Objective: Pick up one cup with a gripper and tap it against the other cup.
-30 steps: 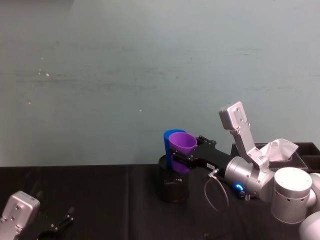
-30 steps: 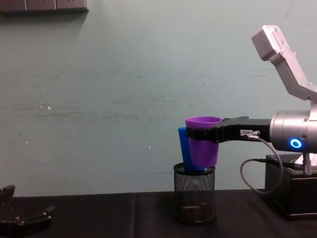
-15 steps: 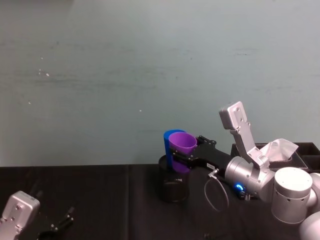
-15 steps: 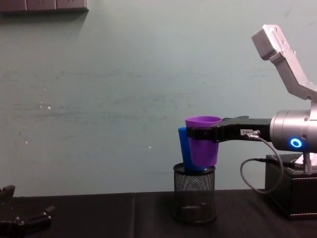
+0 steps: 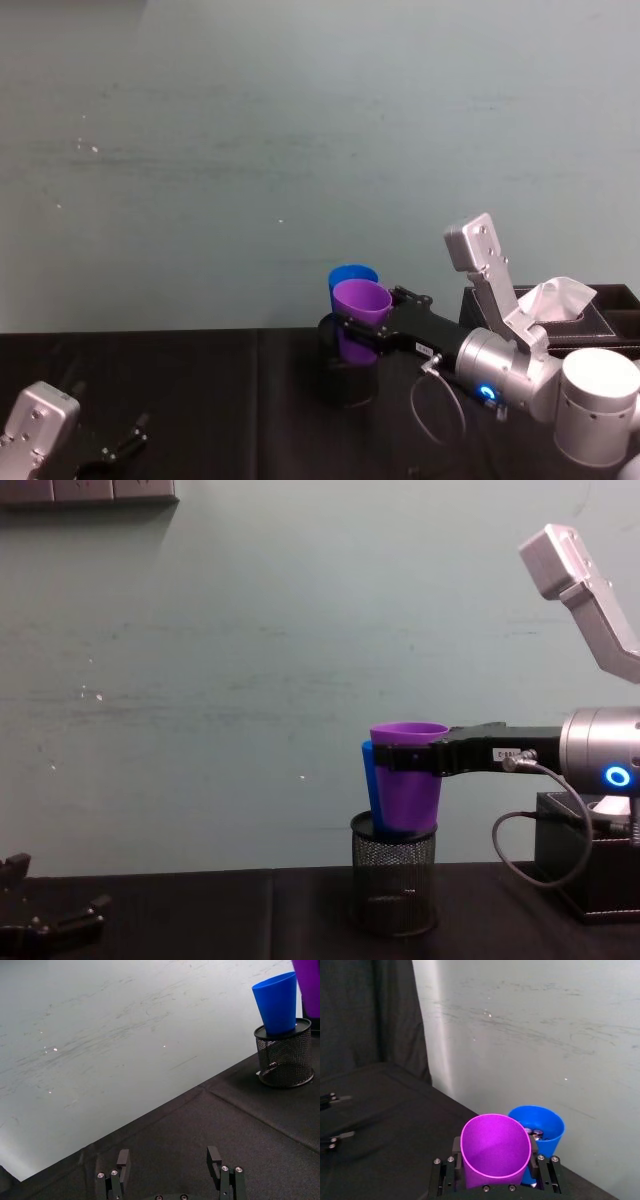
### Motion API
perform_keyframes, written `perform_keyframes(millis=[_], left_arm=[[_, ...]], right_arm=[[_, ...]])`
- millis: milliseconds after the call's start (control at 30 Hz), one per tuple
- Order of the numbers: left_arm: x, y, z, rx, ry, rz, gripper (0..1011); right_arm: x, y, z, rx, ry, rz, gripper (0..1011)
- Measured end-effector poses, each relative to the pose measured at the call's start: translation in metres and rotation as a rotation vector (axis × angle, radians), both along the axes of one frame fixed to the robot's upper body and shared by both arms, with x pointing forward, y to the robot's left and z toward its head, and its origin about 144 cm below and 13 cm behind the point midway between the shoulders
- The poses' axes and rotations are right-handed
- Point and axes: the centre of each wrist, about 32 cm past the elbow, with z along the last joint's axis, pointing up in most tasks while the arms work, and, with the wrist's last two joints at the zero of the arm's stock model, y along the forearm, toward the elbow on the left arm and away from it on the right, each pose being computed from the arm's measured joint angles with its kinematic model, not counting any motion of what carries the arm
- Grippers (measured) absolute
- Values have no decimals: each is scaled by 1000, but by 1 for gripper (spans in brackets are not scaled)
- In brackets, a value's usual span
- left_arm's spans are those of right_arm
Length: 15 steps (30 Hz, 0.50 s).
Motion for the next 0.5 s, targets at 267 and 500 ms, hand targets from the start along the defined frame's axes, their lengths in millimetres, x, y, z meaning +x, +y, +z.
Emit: perform_keyframes(millis=[267, 500], left_arm=[[0, 0, 0, 0, 0, 0, 1000], [0, 0, 0, 0, 0, 0, 1000]], right_arm=[[-21, 2, 1, 5, 4, 35, 731], [-43, 1, 6, 4, -3, 62, 732]])
